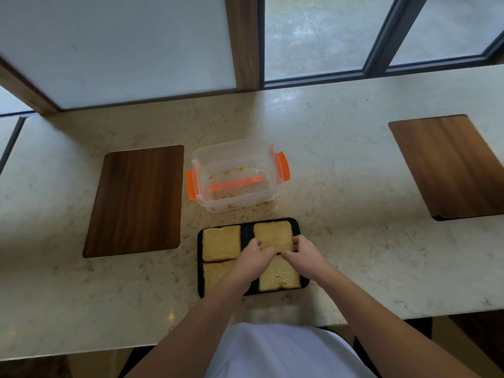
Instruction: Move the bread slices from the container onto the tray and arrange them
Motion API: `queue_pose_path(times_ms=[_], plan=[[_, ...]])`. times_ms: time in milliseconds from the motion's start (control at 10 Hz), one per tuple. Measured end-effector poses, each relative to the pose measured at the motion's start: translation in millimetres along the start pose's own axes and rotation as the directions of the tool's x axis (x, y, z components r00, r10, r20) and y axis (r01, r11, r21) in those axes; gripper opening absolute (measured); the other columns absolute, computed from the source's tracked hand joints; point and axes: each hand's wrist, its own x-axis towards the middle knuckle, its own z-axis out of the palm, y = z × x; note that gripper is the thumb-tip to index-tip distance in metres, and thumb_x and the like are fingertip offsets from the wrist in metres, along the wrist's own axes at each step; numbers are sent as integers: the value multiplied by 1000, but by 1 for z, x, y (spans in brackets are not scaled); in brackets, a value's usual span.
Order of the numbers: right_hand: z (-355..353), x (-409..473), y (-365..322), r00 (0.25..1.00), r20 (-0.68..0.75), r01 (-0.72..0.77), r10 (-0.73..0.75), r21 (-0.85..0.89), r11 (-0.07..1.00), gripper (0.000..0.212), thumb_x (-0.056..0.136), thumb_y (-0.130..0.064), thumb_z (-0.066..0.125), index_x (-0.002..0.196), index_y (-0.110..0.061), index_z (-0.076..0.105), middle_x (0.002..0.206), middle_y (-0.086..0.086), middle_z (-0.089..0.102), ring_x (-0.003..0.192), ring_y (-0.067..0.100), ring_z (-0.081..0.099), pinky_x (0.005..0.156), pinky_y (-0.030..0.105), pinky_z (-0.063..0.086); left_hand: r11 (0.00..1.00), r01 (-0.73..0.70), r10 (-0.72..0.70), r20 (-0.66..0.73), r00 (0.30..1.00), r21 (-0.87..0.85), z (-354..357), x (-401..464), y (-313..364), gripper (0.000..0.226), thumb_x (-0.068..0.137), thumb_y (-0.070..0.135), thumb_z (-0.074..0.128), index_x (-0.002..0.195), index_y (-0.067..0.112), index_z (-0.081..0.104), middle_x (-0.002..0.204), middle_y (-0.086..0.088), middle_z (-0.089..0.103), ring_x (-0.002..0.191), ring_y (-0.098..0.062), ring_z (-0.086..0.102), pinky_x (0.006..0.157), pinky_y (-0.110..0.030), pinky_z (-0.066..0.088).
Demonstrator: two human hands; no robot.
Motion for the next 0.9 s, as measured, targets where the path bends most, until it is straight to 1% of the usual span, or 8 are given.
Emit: queue_pose_path(times_ms=[200,300,400,500,600,700,800,900], plan=[[1,0,-1,1000,-9,-14,14,-23,1000,67,93,-32,62,151,-8,37,146,11,50,119,23,55,86,30,45,1000,-17,17,-8,1000,-23,-2,1,-3,74,93,41,57,158,20,30,154,-7,44,131,-25,50,108,-48,49],[0,-1,-2,998,-38,-47,46,-18,999,63,92,-31,61,147,-9,41,138,10,54,107,20,55,82,33,47,993,-114,114,-79,990,9,-5,-3,-8,66,95,37,58,154,17,36,141,0,51,105,-10,56,90,-33,53],[1,-3,-2,994,-85,-73,73,4,997,59,90,-27,60,143,-7,43,133,10,54,108,23,56,88,38,52,945,-267,305,-215,928,187,-10,-14,-19,55,98,35,57,147,15,42,143,-1,47,112,-11,53,87,-27,44],[8,-11,-9,989,-145,-47,42,-29,998,59,89,-26,59,144,-9,43,136,11,51,113,25,56,89,39,52,905,-346,405,-255,878,247,-16,-22,-30,47,99,29,55,142,15,45,146,-4,40,104,-13,56,82,-29,52],[24,-21,-21,980,-199,-7,-15,-110,994,59,91,-28,59,145,-12,42,144,11,46,129,29,47,102,44,47,847,-399,494,-241,836,350,-23,-25,-37,45,98,26,55,140,14,46,143,-5,40,100,-11,55,73,-18,44],[38,-34,-31,979,-201,-6,-27,-164,986,58,92,-30,58,146,-14,41,145,11,43,133,30,40,106,47,44,758,-436,570,-169,804,485,-29,-27,-44,50,96,25,55,143,10,46,143,-8,43,124,-21,50,101,-31,47],[40,-45,-33,979,-200,-19,-22,-202,979,61,91,-28,55,148,-13,38,146,13,41,135,32,35,106,47,43,656,-430,617,-113,779,621,-39,-25,-51,47,93,21,53,138,7,52,136,-12,50,122,-29,50,106,-42,46],[37,-59,-31,982,-178,1,-55,-290,957,63,92,-29,49,151,-13,33,149,14,39,137,34,32,105,47,41,614,-341,605,-148,782,712,-45,-29,-59,31,92,22,50,118,9,58,122,-13,55,106,-30,53,93,-41,47]])
